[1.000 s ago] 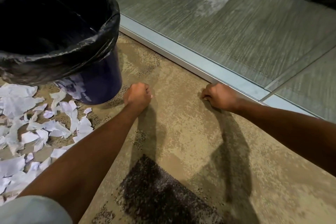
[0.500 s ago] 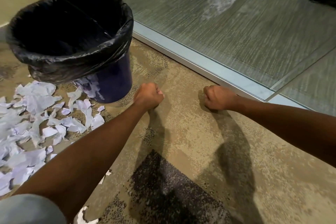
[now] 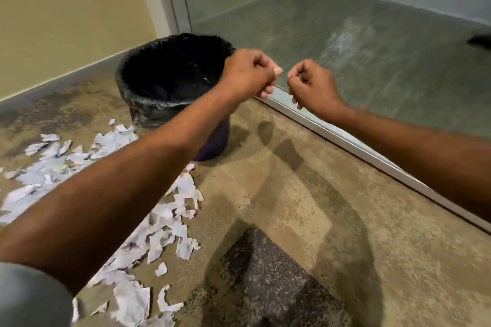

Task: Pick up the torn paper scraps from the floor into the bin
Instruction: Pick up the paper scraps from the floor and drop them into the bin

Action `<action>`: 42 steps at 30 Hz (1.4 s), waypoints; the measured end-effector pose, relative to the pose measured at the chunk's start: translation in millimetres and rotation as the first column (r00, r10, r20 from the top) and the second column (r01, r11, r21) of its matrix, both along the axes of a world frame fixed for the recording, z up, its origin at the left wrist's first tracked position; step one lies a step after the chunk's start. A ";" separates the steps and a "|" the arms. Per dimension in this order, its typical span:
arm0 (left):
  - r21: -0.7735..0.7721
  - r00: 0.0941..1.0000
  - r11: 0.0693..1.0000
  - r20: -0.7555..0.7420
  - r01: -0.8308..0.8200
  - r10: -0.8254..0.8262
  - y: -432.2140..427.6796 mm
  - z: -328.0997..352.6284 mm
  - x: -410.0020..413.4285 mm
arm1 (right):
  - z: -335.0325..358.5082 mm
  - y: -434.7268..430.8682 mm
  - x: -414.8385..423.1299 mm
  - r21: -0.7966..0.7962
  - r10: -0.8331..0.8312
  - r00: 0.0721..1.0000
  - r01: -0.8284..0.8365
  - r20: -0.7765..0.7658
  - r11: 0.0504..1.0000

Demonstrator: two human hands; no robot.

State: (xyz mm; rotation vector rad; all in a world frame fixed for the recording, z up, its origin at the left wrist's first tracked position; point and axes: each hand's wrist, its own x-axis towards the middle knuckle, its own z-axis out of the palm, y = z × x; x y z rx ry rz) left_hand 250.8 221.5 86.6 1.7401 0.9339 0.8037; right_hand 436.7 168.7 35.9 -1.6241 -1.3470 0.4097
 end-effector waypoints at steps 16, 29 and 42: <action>0.211 0.846 0.880 -0.253 -0.426 0.470 85.3 18.7 -174.5 | 73.2 81.9 -151.8 0.040 0.103 0.974 -0.113 0.203 0.993; 0.095 0.863 0.865 -0.076 -0.493 0.500 98.2 5.3 -212.0 | 75.2 99.5 -179.3 -0.060 0.057 0.996 -0.052 0.075 0.997; 0.101 0.914 0.952 -0.265 -0.290 0.307 25.2 32.3 -308.0 | 77.7 25.8 -278.4 -0.158 0.362 0.897 -0.331 0.253 0.930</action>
